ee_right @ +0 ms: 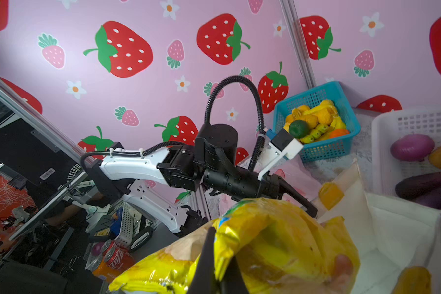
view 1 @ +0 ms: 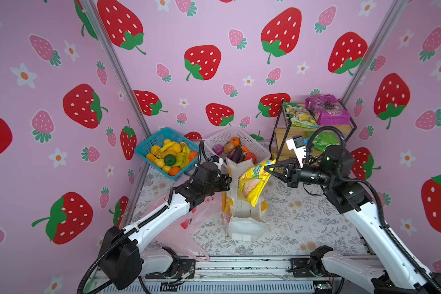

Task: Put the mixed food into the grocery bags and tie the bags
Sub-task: 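Carry the yellow chip bag with the right gripper and drop it into the tote, then move the right gripper back to the shelf and grasp the green snack bag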

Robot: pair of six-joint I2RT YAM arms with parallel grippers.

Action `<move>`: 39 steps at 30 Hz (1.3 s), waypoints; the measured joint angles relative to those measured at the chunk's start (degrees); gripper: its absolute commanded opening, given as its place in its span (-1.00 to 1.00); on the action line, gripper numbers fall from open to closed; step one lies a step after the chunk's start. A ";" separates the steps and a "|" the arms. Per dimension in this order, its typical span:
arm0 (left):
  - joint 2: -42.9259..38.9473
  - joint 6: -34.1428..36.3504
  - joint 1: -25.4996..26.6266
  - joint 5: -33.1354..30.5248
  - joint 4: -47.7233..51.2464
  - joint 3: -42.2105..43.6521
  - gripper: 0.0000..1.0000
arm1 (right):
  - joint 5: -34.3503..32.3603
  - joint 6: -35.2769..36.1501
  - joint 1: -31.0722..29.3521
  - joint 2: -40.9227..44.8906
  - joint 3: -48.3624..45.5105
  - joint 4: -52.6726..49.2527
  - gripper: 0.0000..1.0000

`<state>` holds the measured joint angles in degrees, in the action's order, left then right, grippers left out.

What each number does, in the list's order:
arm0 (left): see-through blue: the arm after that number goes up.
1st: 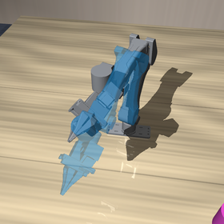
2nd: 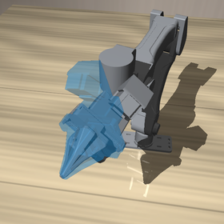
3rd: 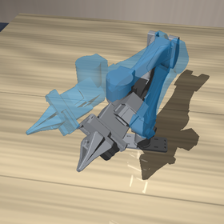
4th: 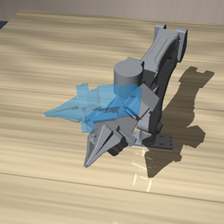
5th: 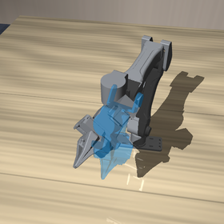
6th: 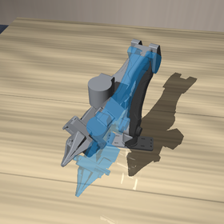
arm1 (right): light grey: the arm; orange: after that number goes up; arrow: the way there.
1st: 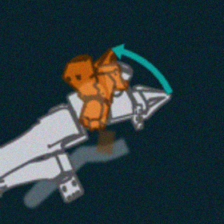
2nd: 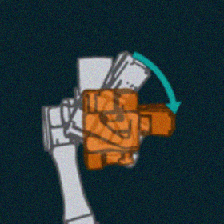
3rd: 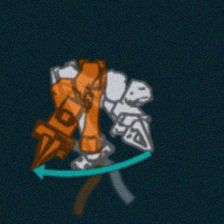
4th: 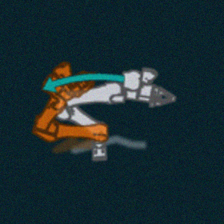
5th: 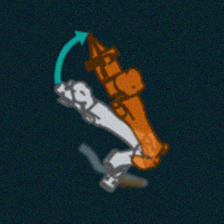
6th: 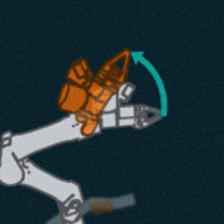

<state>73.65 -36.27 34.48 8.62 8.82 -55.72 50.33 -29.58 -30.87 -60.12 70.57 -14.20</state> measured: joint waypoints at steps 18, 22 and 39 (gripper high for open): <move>-1.01 0.00 -0.90 0.52 0.11 0.94 -1.00 | -6.29 16.52 -5.20 -13.81 -1.46 -12.04 -1.00; -1.01 0.00 -0.96 0.74 0.11 0.94 -1.00 | -13.31 17.59 -5.27 -16.26 0.11 -14.23 -1.00; -1.84 -0.02 -1.11 1.09 -0.09 1.92 -1.00 | -34.40 18.23 -4.76 -25.75 4.83 -13.16 0.01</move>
<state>71.81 -36.29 33.36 9.72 8.73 -53.80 15.92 -11.35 -35.64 -85.86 75.40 -27.35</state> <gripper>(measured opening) 0.059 0.476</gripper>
